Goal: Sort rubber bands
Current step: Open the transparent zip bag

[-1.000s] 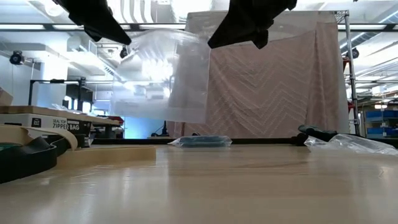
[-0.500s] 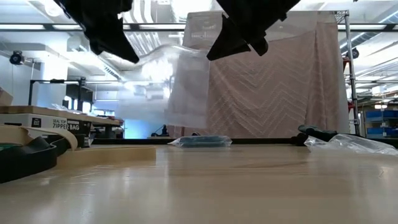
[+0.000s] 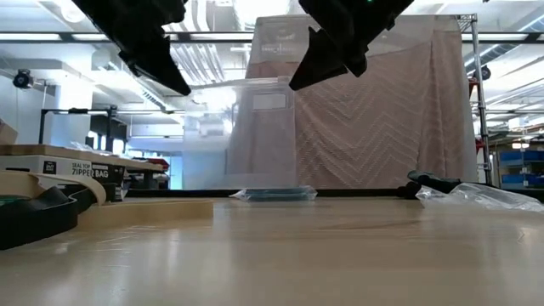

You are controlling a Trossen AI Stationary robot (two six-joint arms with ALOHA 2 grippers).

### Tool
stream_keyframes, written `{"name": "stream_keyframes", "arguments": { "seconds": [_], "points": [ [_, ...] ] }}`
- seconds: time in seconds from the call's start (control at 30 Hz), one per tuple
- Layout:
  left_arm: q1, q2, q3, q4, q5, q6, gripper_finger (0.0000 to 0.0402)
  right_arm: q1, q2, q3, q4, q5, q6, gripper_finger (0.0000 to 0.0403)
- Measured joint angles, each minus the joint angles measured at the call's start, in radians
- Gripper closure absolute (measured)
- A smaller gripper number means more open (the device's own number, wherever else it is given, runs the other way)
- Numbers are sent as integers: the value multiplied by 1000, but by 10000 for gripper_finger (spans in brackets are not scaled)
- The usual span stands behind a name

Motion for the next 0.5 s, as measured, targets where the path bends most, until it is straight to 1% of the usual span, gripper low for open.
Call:
{"name": "stream_keyframes", "arguments": {
  "seconds": [0.13, 0.23, 0.37, 0.5],
  "points": [
    [-8, 1, 0, -19, 0, 40, 401, 5, 0, -5, 3, -1, -65, 360],
    [-18, 1, 0, -19, 0, 55, 401, 3, 1, -25, 4, -2, -71, 335],
    [-29, 1, 0, -17, 1, 65, 401, 2, 2, -38, 5, -1, -73, 316],
    [-52, 1, 0, -4, 1, 104, 401, 2, 2, -39, 18, 0, -124, 299]
  ]
}}
